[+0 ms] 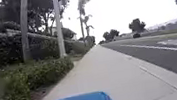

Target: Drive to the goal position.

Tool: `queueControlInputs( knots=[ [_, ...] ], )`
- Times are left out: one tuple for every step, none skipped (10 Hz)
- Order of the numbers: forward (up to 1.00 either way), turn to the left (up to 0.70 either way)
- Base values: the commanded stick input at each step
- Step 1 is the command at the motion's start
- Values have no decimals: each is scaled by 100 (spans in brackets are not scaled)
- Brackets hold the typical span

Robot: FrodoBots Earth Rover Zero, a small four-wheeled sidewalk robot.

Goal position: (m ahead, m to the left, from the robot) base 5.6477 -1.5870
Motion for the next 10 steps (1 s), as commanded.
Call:
queueControlInputs(
  knots=[
    [100, 0],
    [100, 0],
    [100, 0],
    [100, 0],
    [100, 0],
    [100, 0],
    [100, 0],
    [100, 0],
    [100, 0],
    [100, 0]
  ],
)
